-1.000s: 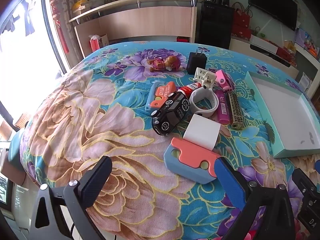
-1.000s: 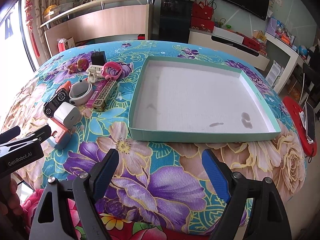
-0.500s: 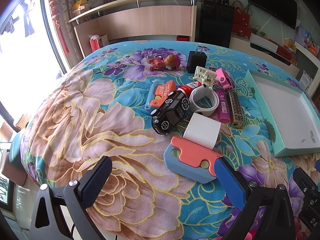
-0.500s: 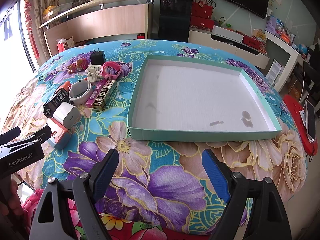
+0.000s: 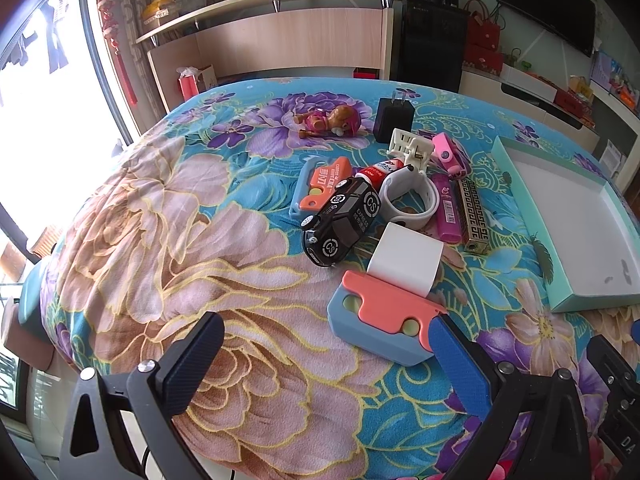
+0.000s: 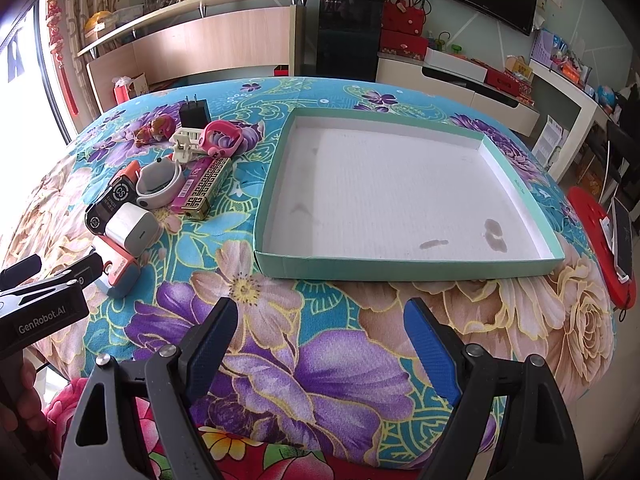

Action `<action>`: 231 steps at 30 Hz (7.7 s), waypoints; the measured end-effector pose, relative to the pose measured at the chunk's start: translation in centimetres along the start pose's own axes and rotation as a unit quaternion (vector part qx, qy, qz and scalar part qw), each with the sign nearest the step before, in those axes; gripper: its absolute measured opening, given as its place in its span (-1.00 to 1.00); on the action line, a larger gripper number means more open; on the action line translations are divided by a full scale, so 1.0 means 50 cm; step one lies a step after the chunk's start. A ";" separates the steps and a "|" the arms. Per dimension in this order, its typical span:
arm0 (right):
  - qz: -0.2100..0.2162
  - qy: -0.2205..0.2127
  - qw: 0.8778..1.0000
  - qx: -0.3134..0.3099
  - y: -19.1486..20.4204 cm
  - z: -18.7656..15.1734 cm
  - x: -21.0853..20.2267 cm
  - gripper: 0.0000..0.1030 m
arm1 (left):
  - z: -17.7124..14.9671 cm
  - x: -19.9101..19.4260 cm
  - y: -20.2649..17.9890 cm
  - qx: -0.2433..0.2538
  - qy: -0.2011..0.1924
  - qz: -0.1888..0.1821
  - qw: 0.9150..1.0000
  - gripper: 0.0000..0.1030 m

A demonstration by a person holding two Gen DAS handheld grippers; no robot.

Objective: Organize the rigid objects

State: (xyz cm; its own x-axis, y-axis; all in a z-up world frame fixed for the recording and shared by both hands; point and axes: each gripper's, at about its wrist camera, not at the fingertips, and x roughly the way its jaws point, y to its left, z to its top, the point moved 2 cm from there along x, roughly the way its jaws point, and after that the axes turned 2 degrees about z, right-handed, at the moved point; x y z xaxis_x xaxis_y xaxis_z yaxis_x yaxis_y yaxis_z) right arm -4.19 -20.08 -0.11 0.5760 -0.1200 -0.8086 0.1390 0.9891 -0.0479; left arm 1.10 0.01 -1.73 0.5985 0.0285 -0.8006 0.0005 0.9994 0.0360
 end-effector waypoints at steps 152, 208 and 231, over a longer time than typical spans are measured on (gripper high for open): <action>-0.032 -0.087 0.976 0.199 -0.306 0.188 0.133 0.18 | 0.235 0.094 -0.446 0.193 -0.004 -0.142 0.971 0.43; 0.068 -0.101 0.987 0.109 -0.101 0.258 0.140 0.97 | 0.252 0.102 -0.089 -0.002 -0.055 0.015 0.998 1.00; 0.110 -0.113 0.987 0.029 0.079 0.255 0.135 0.99 | 0.209 0.117 0.127 -0.104 -0.035 0.023 0.994 1.00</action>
State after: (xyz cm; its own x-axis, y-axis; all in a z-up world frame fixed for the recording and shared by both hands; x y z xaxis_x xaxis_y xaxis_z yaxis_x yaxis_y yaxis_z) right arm 10.53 -18.04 1.75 0.7614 0.0752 -0.6438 0.0320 0.9877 0.1532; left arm 12.99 6.29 0.07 0.6483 0.0805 -0.7571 -0.1905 0.9799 -0.0589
